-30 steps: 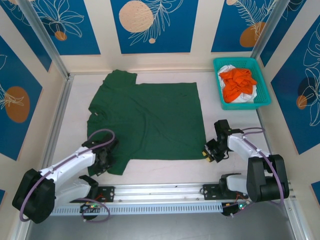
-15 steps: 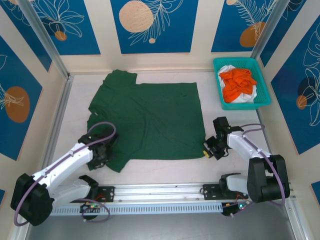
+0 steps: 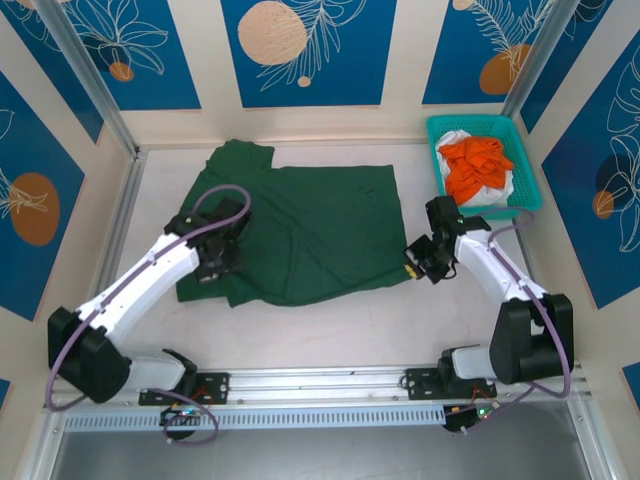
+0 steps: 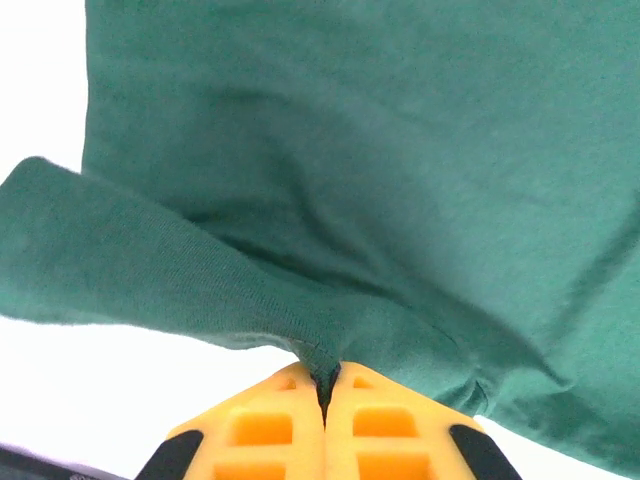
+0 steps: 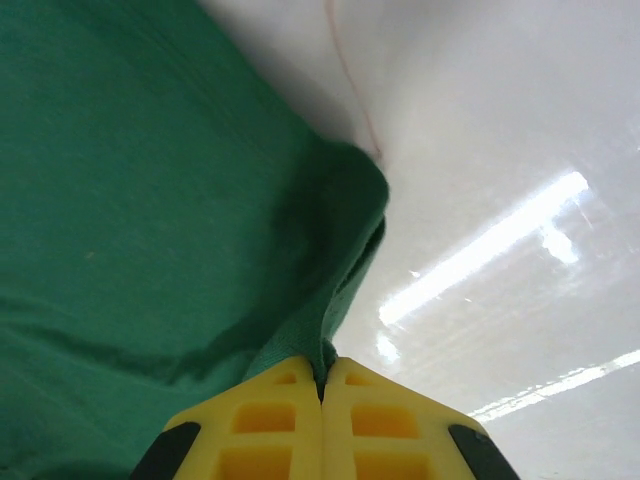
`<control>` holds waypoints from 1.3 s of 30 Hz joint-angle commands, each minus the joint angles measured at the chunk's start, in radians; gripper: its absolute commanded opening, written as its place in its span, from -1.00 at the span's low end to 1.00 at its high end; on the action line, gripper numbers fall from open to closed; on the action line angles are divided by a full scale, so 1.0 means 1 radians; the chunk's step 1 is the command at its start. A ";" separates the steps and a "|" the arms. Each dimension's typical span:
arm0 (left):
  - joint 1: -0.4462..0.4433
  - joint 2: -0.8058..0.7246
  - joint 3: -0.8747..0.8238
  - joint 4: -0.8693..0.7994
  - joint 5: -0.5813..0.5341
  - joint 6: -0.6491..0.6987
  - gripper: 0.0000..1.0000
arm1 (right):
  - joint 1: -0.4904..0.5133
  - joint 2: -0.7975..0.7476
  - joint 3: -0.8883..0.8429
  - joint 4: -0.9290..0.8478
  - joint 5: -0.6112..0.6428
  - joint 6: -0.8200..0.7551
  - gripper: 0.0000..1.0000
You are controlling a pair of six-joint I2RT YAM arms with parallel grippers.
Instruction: Fold and stack the t-shirts
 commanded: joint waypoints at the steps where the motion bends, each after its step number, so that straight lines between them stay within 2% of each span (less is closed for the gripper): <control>1: 0.046 0.088 0.095 -0.024 -0.006 0.132 -1.00 | -0.009 0.075 0.088 -0.054 0.017 -0.029 -1.00; 9: 0.119 0.350 0.371 -0.052 -0.002 0.299 -1.00 | -0.033 0.272 0.250 -0.096 0.002 -0.042 -1.00; 16: 0.160 0.562 0.565 -0.076 0.009 0.354 -1.00 | -0.058 0.420 0.358 -0.128 -0.010 -0.043 -1.00; 17: 0.171 0.589 0.592 -0.082 0.003 0.356 -0.97 | -0.065 0.440 0.375 -0.132 -0.018 -0.046 -1.00; 18: 0.185 0.611 0.621 -0.086 0.002 0.359 -0.71 | -0.070 0.458 0.394 -0.136 -0.026 -0.049 -0.98; 19: 0.197 0.631 0.649 -0.094 -0.001 0.358 -0.48 | -0.074 0.474 0.412 -0.144 -0.033 -0.055 -0.76; 21: 0.230 0.657 0.714 -0.103 0.010 0.364 -0.40 | -0.092 0.487 0.448 -0.156 -0.051 -0.065 -0.23; 23: 0.258 0.669 0.771 -0.122 0.014 0.365 -0.11 | -0.112 0.482 0.474 -0.161 -0.066 -0.086 -0.06; 25: 0.285 0.651 0.792 -0.131 0.003 0.367 0.01 | -0.129 0.463 0.495 -0.179 -0.071 -0.109 0.04; 26: 0.300 0.628 0.780 -0.127 -0.001 0.363 0.12 | -0.136 0.443 0.494 -0.182 -0.067 -0.124 0.09; 27: 0.319 0.600 0.749 -0.116 0.003 0.358 0.14 | -0.141 0.418 0.482 -0.178 -0.064 -0.137 0.13; 31: 0.384 0.440 0.515 -0.002 0.107 0.318 0.13 | -0.146 0.296 0.344 -0.065 -0.174 -0.174 0.09; 32: 0.391 0.396 0.441 0.031 0.141 0.309 0.11 | -0.144 0.269 0.290 -0.022 -0.239 -0.179 0.06; 34: 0.393 0.324 0.305 0.098 0.226 0.291 0.04 | -0.130 0.244 0.215 0.029 -0.331 -0.194 -0.13; 36: 0.394 0.266 0.168 0.168 0.330 0.273 -0.06 | -0.103 0.239 0.163 0.037 -0.346 -0.206 -0.24; 39: 0.395 0.214 0.013 0.239 0.365 0.238 -0.11 | -0.084 0.229 0.095 0.061 -0.309 -0.185 -0.28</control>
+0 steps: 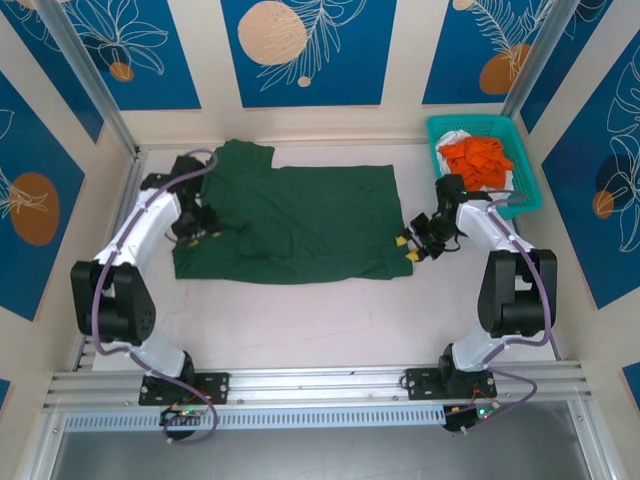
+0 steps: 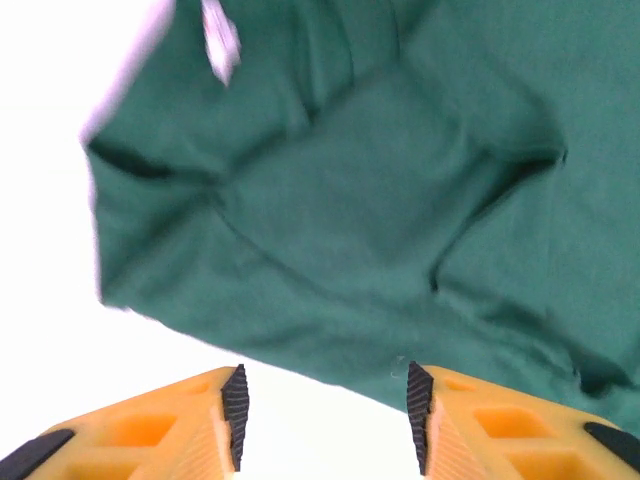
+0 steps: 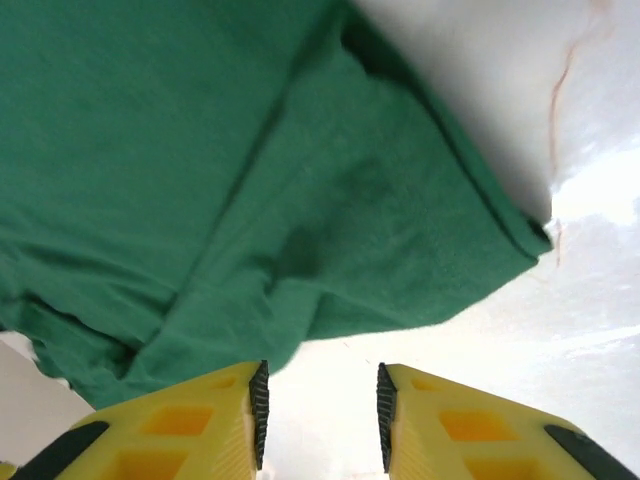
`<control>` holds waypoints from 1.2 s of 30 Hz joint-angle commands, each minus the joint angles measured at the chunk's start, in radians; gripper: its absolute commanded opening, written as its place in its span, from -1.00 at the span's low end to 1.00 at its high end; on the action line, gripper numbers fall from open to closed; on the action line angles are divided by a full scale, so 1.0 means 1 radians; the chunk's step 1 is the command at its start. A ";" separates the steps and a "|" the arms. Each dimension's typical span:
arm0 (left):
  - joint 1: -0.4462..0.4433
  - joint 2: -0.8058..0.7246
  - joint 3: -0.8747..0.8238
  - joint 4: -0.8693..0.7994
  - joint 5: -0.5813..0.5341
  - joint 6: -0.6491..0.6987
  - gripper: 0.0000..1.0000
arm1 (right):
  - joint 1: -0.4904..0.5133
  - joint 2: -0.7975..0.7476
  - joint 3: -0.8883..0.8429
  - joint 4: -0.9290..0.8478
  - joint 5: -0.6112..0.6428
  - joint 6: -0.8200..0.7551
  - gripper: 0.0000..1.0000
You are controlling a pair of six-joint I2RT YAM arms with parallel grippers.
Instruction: Fold and stack the t-shirts
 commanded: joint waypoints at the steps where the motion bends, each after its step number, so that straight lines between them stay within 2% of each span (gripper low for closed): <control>1: -0.001 -0.031 -0.136 0.122 0.116 -0.055 -0.11 | 0.016 -0.008 -0.073 0.044 -0.041 0.009 -0.30; 3: 0.008 -0.034 -0.194 0.171 0.113 -0.062 -0.11 | 0.013 -0.002 -0.095 0.045 -0.003 0.039 -0.36; 7: 0.031 0.006 -0.222 0.216 0.029 -0.048 -0.16 | 0.012 0.025 -0.109 0.075 0.054 0.073 -0.39; 14: 0.084 0.115 -0.227 0.274 -0.082 0.006 -0.16 | 0.009 0.096 -0.082 0.071 0.146 0.096 -0.37; 16: 0.103 0.151 -0.218 0.282 -0.083 0.016 -0.17 | 0.007 0.123 -0.070 0.057 0.164 0.098 -0.36; 21: 0.127 0.227 -0.174 0.275 -0.115 0.041 -0.18 | 0.007 0.182 -0.034 0.008 0.223 0.089 -0.29; 26: 0.144 0.265 -0.129 0.251 -0.152 0.064 -0.19 | 0.003 0.172 -0.045 -0.012 0.273 0.098 -0.19; 30: 0.154 0.288 -0.081 0.222 -0.196 0.094 -0.20 | -0.011 0.169 -0.055 -0.008 0.284 0.088 -0.01; 33: 0.167 0.287 -0.057 0.188 -0.239 0.109 -0.21 | -0.022 0.174 -0.051 -0.010 0.286 0.078 0.07; 36: 0.185 0.240 -0.095 0.191 -0.233 0.095 -0.20 | -0.028 0.172 -0.053 -0.008 0.279 0.071 0.09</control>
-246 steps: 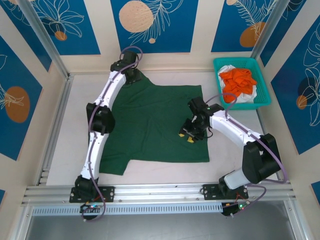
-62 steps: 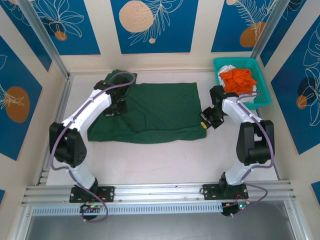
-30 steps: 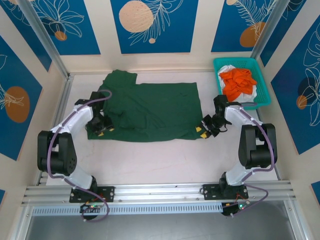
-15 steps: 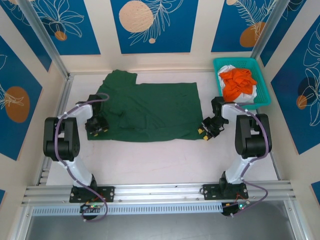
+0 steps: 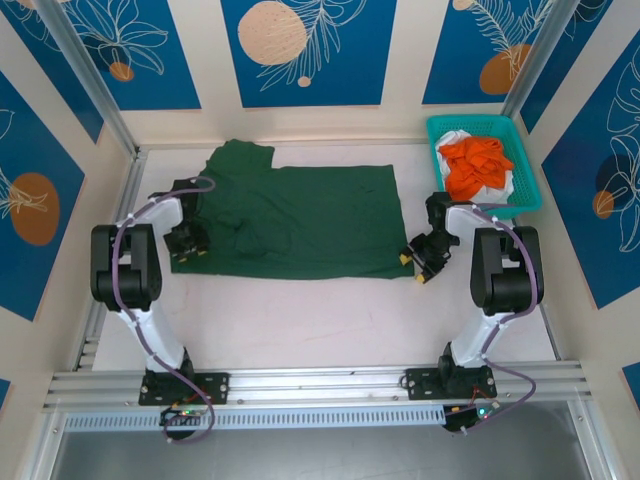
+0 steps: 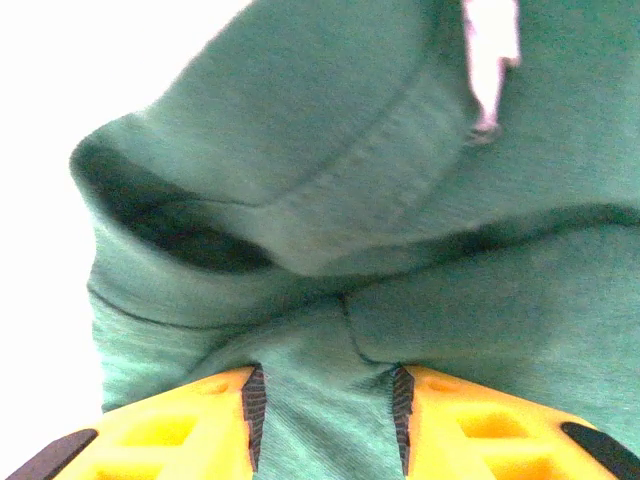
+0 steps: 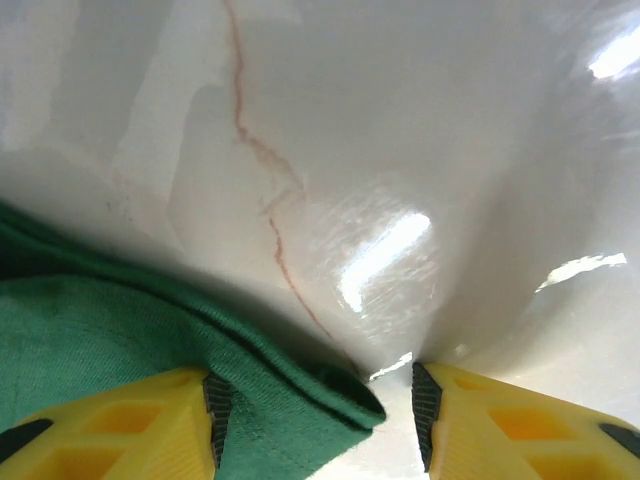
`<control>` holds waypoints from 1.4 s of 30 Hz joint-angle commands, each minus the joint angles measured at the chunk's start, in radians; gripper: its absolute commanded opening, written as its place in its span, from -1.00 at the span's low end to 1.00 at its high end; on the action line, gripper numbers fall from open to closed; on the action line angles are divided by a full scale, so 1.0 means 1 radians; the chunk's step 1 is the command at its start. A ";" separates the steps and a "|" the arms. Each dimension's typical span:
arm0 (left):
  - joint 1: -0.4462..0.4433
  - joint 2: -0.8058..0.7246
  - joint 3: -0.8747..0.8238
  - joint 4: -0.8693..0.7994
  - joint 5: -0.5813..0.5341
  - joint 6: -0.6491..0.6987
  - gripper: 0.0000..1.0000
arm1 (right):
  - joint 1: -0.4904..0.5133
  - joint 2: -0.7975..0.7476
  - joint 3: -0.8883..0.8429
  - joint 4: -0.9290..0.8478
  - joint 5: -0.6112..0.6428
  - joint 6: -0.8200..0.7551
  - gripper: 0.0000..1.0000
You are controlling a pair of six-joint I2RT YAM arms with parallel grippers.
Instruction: Fold and stack the t-shirts
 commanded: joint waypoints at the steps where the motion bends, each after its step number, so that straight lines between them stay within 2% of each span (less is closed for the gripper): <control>1: 0.040 -0.047 -0.030 -0.034 -0.055 0.004 -0.20 | -0.016 0.007 -0.010 -0.033 0.057 -0.010 0.12; 5: 0.049 -0.099 -0.070 -0.035 -0.016 -0.004 -0.14 | -0.016 -0.030 -0.030 -0.011 0.012 -0.020 0.22; 9: 0.054 -0.174 -0.041 -0.070 0.043 -0.020 -0.01 | -0.015 -0.131 -0.041 0.010 -0.024 -0.064 0.36; 11: 0.053 -0.222 -0.026 -0.084 0.074 -0.042 0.10 | -0.011 -0.188 -0.045 0.022 -0.039 -0.086 0.37; 14: 0.033 -0.289 -0.025 -0.093 0.144 -0.078 0.12 | 0.000 -0.245 -0.049 0.052 -0.092 -0.105 0.33; 16: -0.014 -0.319 -0.041 -0.088 0.187 -0.109 0.03 | 0.013 -0.247 -0.050 0.068 -0.146 -0.109 0.14; 19: -0.097 -0.338 -0.105 -0.011 0.300 -0.162 -0.26 | 0.044 -0.215 -0.053 0.083 -0.191 -0.098 -0.49; 22: -0.161 -0.306 -0.153 0.046 0.338 -0.199 -0.52 | 0.066 -0.177 -0.058 0.085 -0.183 -0.072 -0.79; 24: -0.176 -0.276 -0.176 0.079 0.353 -0.217 -0.60 | 0.072 -0.163 -0.071 0.100 -0.182 -0.049 -0.91; 31: -0.162 -0.169 -0.188 0.104 0.235 -0.172 -0.61 | 0.084 -0.069 -0.067 0.093 -0.171 -0.029 -0.98; 35: -0.141 -0.159 -0.206 0.101 0.162 -0.160 -0.61 | 0.090 -0.046 -0.069 0.048 -0.126 -0.014 -0.98; 42: -0.112 -0.186 -0.253 0.077 0.100 -0.122 -0.58 | 0.095 -0.051 -0.100 -0.003 -0.046 0.001 -0.86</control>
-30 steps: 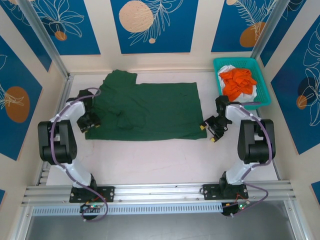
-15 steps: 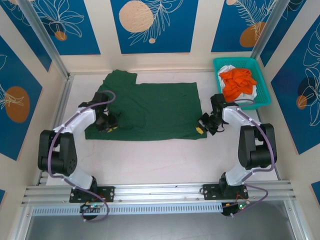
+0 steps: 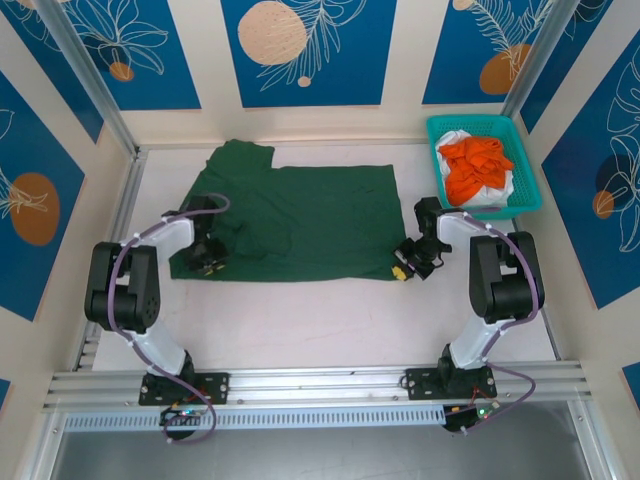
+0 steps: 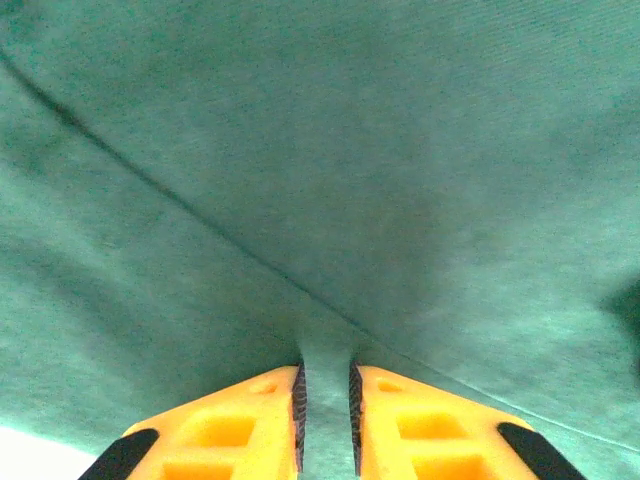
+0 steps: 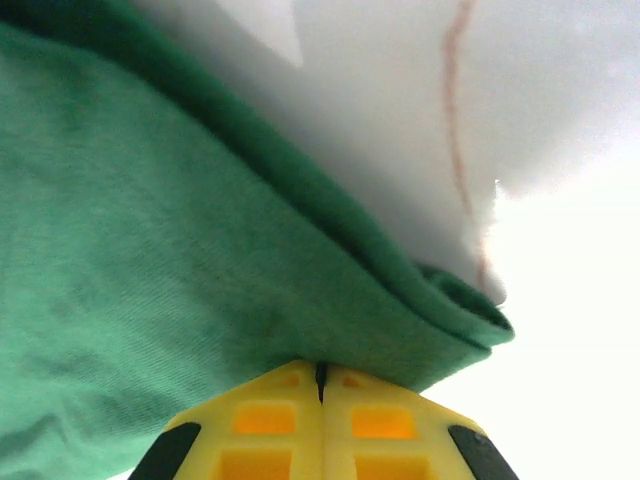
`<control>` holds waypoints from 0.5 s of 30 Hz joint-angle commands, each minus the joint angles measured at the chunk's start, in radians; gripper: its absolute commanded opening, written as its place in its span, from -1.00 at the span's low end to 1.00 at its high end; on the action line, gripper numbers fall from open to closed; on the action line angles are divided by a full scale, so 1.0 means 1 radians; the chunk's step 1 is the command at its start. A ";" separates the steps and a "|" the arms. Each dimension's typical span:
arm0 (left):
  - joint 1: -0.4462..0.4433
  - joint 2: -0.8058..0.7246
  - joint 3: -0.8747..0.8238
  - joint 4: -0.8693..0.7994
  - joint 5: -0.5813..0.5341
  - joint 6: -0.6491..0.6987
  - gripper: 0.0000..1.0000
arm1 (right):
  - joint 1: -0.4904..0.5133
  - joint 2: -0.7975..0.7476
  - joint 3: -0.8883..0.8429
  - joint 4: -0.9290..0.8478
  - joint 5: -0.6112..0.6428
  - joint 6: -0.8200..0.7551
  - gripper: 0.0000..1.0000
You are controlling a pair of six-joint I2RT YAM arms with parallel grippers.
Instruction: Fold and stack the t-shirts
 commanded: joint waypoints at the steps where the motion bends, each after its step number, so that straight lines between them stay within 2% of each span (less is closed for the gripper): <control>1: 0.027 -0.028 -0.033 -0.028 -0.064 0.043 -0.58 | 0.008 0.000 -0.020 -0.077 0.061 0.021 -0.85; 6: 0.085 -0.034 -0.058 -0.030 -0.074 0.089 -0.58 | 0.007 -0.017 -0.039 -0.102 0.114 0.018 -0.72; 15: 0.133 -0.082 -0.098 -0.060 -0.061 0.110 -0.58 | 0.009 -0.043 -0.081 -0.105 0.104 0.018 -0.68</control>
